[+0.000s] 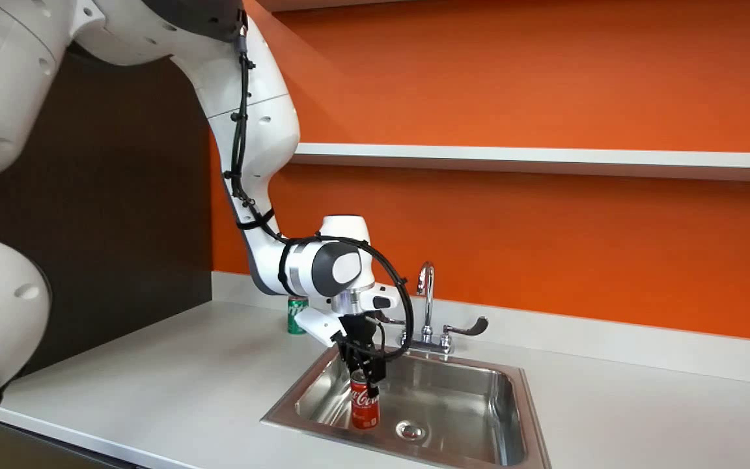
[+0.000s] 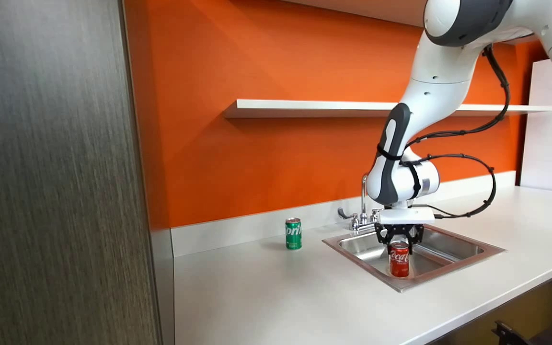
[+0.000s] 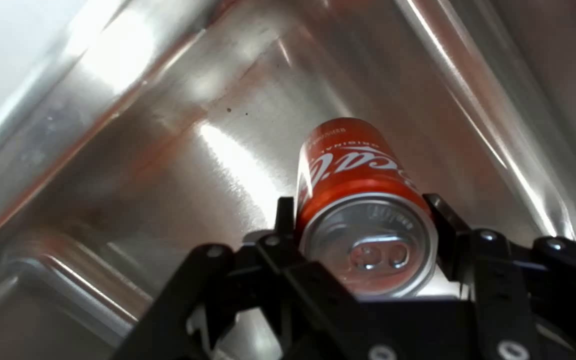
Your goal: Move the cola can to the counter to the left of the sink
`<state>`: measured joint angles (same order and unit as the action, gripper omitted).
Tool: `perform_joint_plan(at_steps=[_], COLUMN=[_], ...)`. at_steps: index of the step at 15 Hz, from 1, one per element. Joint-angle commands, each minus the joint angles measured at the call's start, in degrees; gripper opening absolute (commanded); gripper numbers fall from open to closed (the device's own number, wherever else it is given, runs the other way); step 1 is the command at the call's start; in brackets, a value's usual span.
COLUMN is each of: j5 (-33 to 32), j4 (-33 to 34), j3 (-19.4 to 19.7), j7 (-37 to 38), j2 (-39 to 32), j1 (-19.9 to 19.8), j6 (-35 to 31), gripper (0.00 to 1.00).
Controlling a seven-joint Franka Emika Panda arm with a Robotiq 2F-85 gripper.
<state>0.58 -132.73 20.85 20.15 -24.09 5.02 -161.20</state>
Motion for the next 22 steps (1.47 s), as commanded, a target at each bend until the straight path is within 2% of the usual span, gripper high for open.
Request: perform_joint_plan(at_steps=[1, 6, 12, 17, 22], j5=[-4.25, -9.37, -10.66, -9.42, -9.19], j4=[-2.23, -3.52, -4.66, -5.26, -6.24], j3=[1.49, -0.12, -7.56, -13.88, -18.15], j7=[3.36, 6.43, 6.76, 6.18, 6.28], j2=[6.59, 13.11, 18.98, 19.11, 18.10], j1=[2.11, 3.22, 1.96, 2.12, 2.95], j6=[3.21, 6.68, 11.81, 12.61, 12.20], gripper=[0.39, 0.39, 0.39, 0.39, 0.39])
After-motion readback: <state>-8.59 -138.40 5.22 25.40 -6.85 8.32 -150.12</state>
